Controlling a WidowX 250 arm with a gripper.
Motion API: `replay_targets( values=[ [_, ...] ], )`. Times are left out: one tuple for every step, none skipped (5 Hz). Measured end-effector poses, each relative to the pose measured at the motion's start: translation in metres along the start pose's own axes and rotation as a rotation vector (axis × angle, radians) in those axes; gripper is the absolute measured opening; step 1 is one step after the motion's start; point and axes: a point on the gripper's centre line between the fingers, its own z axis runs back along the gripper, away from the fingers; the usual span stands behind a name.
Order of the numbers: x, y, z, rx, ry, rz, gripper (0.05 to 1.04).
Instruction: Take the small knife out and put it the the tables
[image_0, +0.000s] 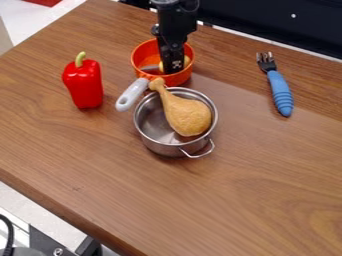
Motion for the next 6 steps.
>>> replay_targets(
  values=[
    [-0.001,0.006,0.001,-0.010,0.036,0.021,0.287],
    [0.002,0.009,0.005,-0.016,0.005,0.060,0.281],
    [0.003,0.014,0.014,-0.027,-0.012,0.082,0.280],
    [-0.001,0.013,0.018,-0.065,-0.022,0.106,0.280],
    [-0.002,0.013,0.027,-0.098,-0.043,0.101,0.280],
    [0.000,0.008,0.053,-0.061,-0.106,0.125,0.280]
  ],
)
